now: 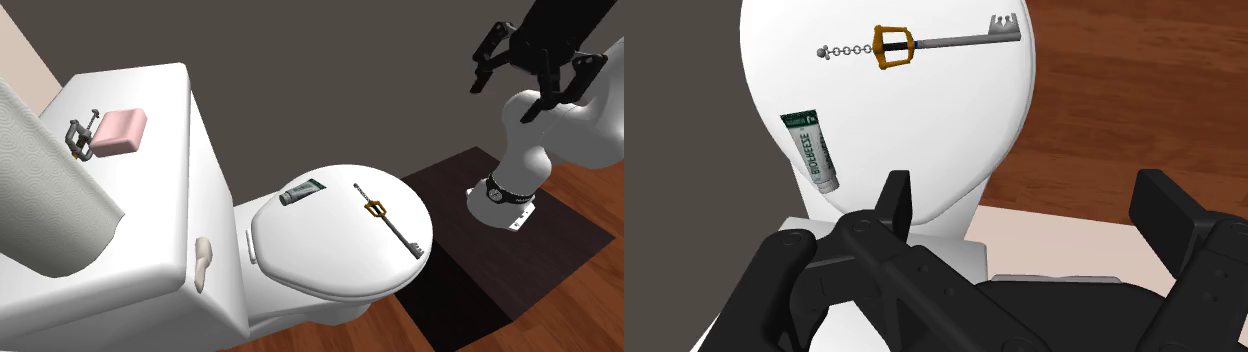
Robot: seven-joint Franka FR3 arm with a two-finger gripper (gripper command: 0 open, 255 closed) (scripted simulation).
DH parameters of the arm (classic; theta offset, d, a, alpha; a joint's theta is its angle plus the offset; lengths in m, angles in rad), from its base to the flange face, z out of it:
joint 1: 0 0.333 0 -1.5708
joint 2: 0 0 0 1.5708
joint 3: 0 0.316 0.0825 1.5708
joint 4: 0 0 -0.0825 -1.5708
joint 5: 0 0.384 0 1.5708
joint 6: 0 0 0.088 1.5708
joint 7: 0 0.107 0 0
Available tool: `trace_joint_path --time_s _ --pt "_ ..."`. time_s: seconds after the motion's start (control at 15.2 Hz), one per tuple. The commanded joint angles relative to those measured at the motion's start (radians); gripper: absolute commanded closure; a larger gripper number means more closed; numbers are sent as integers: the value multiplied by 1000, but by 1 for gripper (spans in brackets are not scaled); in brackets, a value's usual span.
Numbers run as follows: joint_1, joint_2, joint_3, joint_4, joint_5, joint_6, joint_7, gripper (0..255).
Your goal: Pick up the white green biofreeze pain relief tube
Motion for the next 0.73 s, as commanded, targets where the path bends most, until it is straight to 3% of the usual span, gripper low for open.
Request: trace_joint_path --time_s 0.0,0.66 --pt "0 0 0 0 0 0 0 0" --pt "-25 103 -185 -172 -70 305 -209 0"
